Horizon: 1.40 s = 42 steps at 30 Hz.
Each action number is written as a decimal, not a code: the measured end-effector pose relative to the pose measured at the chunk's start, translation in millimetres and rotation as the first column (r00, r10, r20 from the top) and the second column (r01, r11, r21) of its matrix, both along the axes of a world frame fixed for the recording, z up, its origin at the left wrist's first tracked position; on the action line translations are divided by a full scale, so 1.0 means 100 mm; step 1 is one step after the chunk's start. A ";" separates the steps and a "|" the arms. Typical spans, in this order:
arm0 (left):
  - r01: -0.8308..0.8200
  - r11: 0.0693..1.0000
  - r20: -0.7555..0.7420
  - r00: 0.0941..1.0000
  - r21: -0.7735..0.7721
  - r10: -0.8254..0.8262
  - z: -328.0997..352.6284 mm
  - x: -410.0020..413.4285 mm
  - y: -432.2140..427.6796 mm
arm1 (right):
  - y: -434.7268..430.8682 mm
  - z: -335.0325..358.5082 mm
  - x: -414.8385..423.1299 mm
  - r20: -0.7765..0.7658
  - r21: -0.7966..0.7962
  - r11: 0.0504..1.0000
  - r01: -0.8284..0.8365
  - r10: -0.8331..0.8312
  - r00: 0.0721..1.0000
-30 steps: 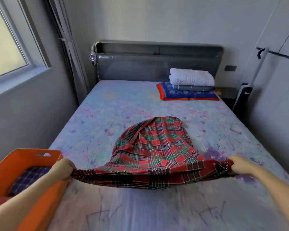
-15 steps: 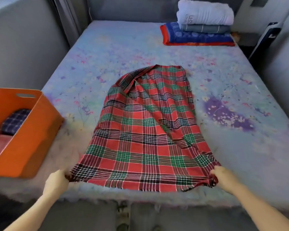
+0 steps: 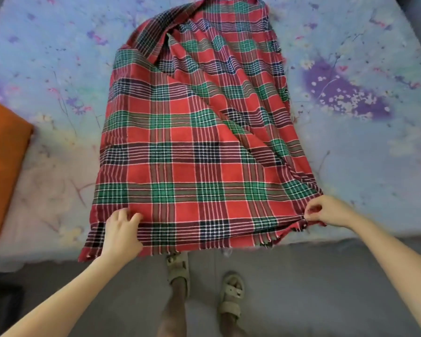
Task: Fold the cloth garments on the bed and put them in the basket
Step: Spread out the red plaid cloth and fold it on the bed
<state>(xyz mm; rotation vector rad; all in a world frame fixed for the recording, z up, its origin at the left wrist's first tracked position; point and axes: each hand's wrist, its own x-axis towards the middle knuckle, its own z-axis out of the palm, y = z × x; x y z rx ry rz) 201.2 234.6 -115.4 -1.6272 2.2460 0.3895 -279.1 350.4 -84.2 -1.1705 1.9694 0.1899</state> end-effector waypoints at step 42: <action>0.037 0.222 -0.221 0.328 0.974 0.918 0.61 -3.48 0.44 | 0.24 0.56 0.26 0.704 0.121 0.445 0.887 -0.669 0.240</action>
